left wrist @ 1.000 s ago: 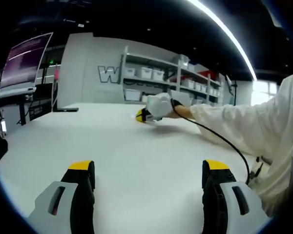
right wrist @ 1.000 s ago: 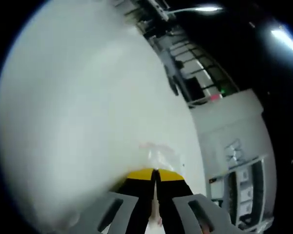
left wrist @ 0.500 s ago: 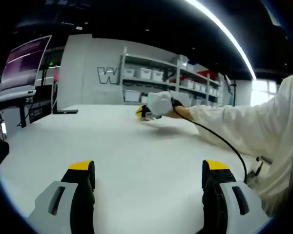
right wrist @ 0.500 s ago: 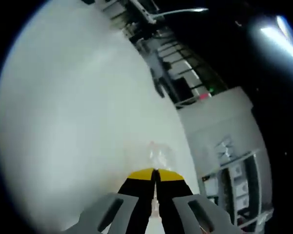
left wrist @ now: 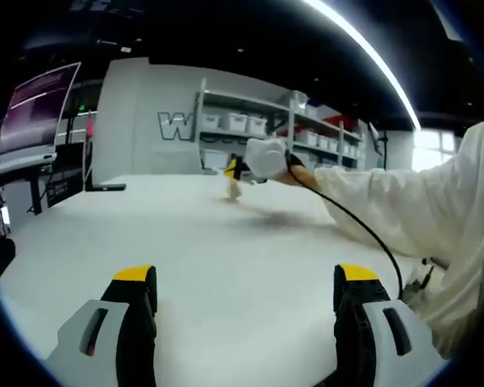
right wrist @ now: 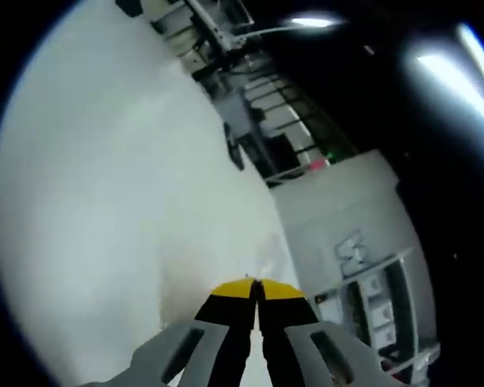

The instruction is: Open the resealable bag by pulling the two sides of the seal apart until the entire bag opening is separated and visibly accessible.

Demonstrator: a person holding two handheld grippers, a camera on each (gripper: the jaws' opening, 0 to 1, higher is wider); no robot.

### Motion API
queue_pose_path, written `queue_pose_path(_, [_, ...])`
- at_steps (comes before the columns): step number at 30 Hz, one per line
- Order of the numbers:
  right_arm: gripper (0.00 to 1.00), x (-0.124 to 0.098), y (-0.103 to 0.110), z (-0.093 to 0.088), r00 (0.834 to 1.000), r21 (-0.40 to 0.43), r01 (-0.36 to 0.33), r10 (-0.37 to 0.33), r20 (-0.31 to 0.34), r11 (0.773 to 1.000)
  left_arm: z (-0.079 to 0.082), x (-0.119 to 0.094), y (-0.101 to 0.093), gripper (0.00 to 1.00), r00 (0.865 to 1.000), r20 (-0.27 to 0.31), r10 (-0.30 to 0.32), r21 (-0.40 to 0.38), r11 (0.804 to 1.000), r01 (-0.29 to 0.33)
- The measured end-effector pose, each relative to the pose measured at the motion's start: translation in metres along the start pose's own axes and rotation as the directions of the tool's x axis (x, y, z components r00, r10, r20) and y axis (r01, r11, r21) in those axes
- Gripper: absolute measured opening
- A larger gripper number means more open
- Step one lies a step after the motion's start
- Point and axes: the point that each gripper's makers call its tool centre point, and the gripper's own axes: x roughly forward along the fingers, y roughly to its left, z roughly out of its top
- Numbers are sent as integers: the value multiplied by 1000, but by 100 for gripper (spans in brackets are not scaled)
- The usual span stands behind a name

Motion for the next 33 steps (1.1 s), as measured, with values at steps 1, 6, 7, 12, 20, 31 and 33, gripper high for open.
queue_pose_path(1, [0,-2,-1,1,1000,1,3,-3,1,1000,0,0,-1,90,1000,1,0,0,1000,0])
queue_pose_path(6, [0,-9,-13,3,1000,3,19,-19,7,1000,0,-1,-4,90,1000,1,-5,2,1000,5])
queue_pose_path(7, [0,-10,-15,4,1000,-1,24,-24,9,1000,0,-1,-5,90,1000,1,-6,2,1000,6])
queue_pose_path(12, [0,-13,-25,7,999,-10,36,-36,17,999,2,-1,-7,90,1000,4,-10,7,1000,10])
queue_pose_path(20, [0,-21,-36,10,998,-19,57,-56,19,998,5,-3,-10,90,1000,7,-9,16,1000,8])
queue_pose_path(31, [0,-37,-49,15,997,-48,74,-73,33,996,8,-2,-18,90,1000,10,-19,34,999,18])
queue_pose_path(33, [0,-40,-52,16,997,-55,77,-75,34,996,10,-3,-19,90,1000,15,-19,35,999,18])
